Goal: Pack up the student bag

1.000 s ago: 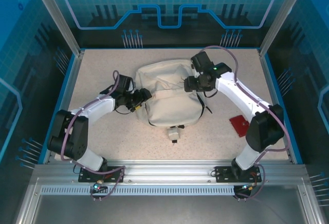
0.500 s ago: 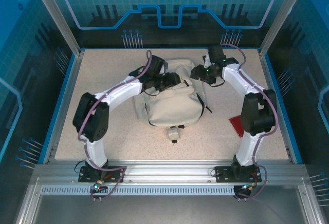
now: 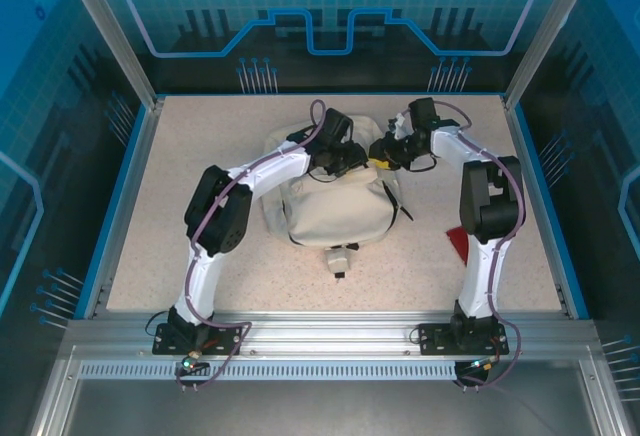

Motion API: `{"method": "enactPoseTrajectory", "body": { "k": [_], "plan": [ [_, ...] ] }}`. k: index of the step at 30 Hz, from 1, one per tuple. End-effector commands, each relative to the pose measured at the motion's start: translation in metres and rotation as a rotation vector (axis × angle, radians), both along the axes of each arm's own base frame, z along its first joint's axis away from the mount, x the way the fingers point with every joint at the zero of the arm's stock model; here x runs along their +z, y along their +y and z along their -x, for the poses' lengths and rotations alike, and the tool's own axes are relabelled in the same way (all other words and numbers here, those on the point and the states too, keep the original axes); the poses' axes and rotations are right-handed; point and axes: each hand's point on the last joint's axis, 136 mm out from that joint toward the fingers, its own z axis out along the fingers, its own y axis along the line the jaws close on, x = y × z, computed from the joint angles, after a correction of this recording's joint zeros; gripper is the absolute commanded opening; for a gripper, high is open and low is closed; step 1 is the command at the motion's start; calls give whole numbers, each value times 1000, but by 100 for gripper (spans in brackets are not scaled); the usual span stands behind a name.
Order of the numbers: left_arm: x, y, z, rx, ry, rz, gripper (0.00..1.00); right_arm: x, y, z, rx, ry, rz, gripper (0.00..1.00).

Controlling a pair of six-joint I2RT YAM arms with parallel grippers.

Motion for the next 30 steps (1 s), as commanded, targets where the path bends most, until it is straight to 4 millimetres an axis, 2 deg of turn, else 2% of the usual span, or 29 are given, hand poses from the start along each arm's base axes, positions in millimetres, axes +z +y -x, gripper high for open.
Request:
{"method": "enactPoseTrajectory", "body": {
  "k": [1,7,10,17,24,26,28,30],
  "plan": [
    [-12,-3,-9,43,19,-6,35,-7,6,5,22,48,-100,19],
    [-19,-7,-16,46,20,10,30,-3,13,10,24,57,-177,6],
    [-16,-10,-20,42,1,55,28,3,15,12,24,57,-215,0],
    [-16,-10,-25,48,-1,88,22,13,18,18,27,63,-266,0],
    [-26,-5,-21,32,17,43,23,18,17,20,25,56,-263,0],
    [-27,-4,-21,22,13,34,16,19,17,20,23,56,-260,0],
    [-26,-3,-21,9,2,21,2,21,16,20,20,49,-252,0],
    [-23,3,-22,8,-18,-14,0,21,13,21,9,44,-221,0]
  ]
}}
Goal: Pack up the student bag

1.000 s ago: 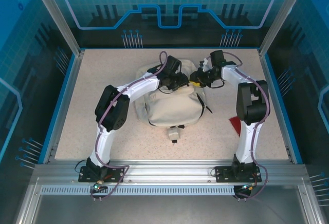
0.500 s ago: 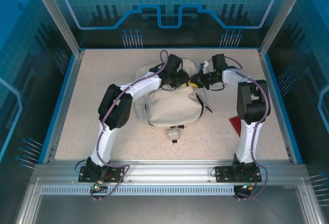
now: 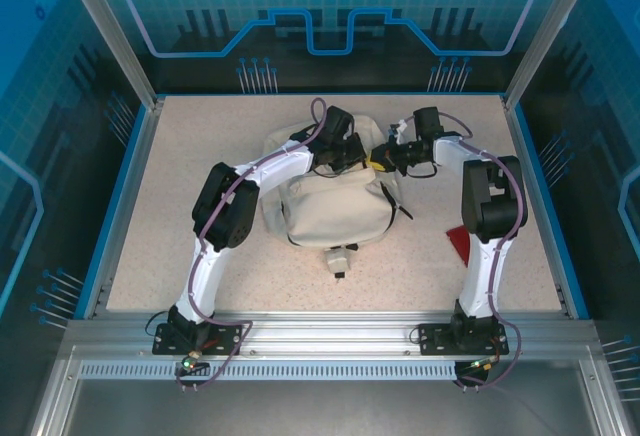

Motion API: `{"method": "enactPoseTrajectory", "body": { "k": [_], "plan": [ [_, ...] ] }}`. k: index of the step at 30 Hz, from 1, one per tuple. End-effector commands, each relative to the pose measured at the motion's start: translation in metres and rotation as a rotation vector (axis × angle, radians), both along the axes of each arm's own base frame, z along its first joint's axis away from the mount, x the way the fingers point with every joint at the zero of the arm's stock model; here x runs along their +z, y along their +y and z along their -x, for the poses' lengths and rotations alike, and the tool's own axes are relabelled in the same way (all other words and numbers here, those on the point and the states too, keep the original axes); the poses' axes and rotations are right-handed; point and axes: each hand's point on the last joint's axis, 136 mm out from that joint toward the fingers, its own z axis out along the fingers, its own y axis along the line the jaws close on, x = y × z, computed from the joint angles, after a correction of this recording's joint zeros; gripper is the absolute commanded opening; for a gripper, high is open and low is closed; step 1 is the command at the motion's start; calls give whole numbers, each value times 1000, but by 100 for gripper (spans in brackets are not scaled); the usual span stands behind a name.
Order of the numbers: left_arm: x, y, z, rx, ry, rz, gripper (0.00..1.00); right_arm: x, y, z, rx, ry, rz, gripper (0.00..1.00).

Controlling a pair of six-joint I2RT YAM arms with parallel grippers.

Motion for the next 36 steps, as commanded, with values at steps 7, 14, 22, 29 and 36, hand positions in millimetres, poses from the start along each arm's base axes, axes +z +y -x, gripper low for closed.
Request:
{"method": "enactPoseTrajectory", "body": {
  "k": [7,14,22,29,36],
  "plan": [
    [6,66,26,19,-80,-286,0,13,-27,24,-67,18,206,0],
    [10,152,78,150,-80,-503,0,0,-45,47,-115,57,375,0],
    [-5,214,102,261,-12,-531,0,-8,-37,48,-64,42,445,0],
    [3,206,98,219,-28,-461,5,4,-26,42,3,-15,509,9],
    [23,195,107,149,-33,-399,66,25,-106,80,-153,6,792,74]
  ]
}}
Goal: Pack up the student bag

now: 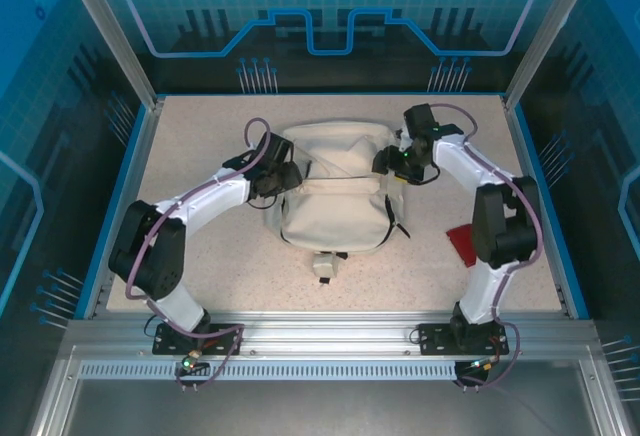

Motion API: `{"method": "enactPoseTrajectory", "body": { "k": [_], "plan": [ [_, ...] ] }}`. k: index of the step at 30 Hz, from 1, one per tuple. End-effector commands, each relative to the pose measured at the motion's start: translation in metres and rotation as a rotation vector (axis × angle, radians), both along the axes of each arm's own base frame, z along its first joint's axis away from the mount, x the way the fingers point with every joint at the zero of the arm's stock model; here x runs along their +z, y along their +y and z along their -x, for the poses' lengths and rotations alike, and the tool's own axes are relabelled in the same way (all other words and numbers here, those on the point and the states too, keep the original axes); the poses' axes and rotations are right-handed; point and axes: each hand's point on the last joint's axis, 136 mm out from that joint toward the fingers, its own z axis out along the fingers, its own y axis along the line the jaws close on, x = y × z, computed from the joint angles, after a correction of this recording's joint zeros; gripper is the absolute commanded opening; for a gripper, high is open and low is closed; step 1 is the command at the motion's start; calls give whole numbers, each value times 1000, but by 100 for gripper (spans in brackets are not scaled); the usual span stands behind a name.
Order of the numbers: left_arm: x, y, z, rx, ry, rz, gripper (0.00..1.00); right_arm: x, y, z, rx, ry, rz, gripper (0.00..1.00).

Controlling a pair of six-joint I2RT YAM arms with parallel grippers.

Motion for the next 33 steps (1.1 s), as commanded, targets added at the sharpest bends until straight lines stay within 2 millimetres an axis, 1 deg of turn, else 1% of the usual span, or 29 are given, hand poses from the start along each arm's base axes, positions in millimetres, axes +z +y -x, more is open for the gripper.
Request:
{"method": "enactPoseTrajectory", "body": {
  "k": [1,4,6,9,10,12,15,18,21,23,27,28,30,31,33],
  "plan": [
    [19,2,10,-37,-6,20,71,7,-64,36,-121,39,199,76],
    [29,9,14,-34,-34,20,82,-12,-108,71,-247,124,265,77],
    [32,13,16,-29,-49,22,87,-21,-130,92,-329,172,255,78],
    [35,18,20,-33,-60,23,94,-32,-153,120,-432,228,241,79],
    [35,19,21,-36,-62,19,96,-36,-158,128,-453,243,234,80],
    [33,22,23,-40,-60,13,99,-44,-162,135,-480,257,201,81],
    [31,20,24,-58,-54,22,99,-57,-156,132,-468,277,124,81],
    [30,19,26,-72,-46,35,99,-68,-145,125,-446,301,66,81],
    [30,18,27,-79,-43,45,99,-72,-129,115,-408,294,36,81],
    [30,17,28,-83,-44,52,99,-70,-114,107,-365,281,19,81],
    [29,16,28,-81,-40,72,99,-63,-76,86,-258,239,-59,79],
    [29,15,28,-81,-41,78,99,-60,-70,81,-234,233,-59,79],
    [30,14,27,-84,-43,84,99,-54,-62,73,-189,209,-43,78],
    [31,15,27,-83,-43,85,99,-50,-61,69,-177,193,-29,78],
    [33,14,28,-85,-46,89,99,-42,-69,67,-182,178,21,78]
  ]
}}
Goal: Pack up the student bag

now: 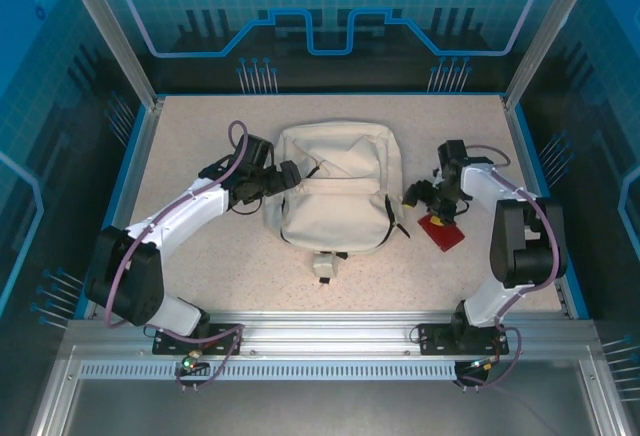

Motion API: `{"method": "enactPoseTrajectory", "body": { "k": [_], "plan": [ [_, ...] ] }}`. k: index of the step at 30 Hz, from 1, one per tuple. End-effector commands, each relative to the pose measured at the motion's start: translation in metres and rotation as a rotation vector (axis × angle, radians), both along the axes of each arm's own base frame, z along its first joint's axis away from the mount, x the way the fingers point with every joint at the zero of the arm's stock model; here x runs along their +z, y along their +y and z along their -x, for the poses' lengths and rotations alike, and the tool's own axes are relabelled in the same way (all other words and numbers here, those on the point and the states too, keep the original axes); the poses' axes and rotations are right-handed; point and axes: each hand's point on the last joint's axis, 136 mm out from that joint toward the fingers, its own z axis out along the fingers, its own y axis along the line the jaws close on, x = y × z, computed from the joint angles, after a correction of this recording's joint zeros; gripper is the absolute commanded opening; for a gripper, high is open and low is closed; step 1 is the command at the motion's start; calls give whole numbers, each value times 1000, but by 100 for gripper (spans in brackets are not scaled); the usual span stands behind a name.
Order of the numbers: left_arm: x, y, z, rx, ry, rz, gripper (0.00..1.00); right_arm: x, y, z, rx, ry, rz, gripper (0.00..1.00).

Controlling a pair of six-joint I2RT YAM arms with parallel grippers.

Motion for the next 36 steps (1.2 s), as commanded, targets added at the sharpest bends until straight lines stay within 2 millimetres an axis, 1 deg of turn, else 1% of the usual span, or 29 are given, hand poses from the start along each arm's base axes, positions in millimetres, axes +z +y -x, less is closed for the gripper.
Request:
{"method": "enactPoseTrajectory", "body": {
  "k": [1,3,5,8,10,12,18,22,25,28,31,34,35,36],
  "plan": [
    [10,-1,3,-19,-20,28,99,17,-10,-8,18,-34,75,78],
    [11,-2,4,-22,-21,35,99,21,-31,-3,8,-28,170,79],
    [12,-3,4,-26,-25,40,99,18,-52,3,-9,-9,218,81],
    [13,-5,5,-33,-25,49,99,7,-76,9,-67,24,194,90],
    [13,-6,4,-37,-25,56,99,-1,-79,7,-95,34,143,94],
    [13,-7,4,-38,-24,62,99,-7,-78,6,-109,51,116,100],
    [15,-7,6,-41,-27,65,99,-24,-73,20,-128,106,79,100],
    [14,-8,6,-44,-27,70,99,-31,-65,31,-125,131,37,100],
    [15,-9,7,-48,-27,77,99,-32,-56,42,-120,148,17,100],
    [15,-10,8,-52,-27,82,99,-23,-42,53,-106,141,-14,100],
    [14,-12,7,-56,-29,95,99,-14,-21,58,-45,112,-73,95],
    [14,-15,6,-64,-28,108,99,-13,-6,58,0,110,-146,86],
    [14,-16,6,-68,-27,112,99,-15,-6,57,7,115,-143,79],
    [14,-17,6,-70,-27,115,99,-17,-8,58,9,122,-126,76]
  ]
}}
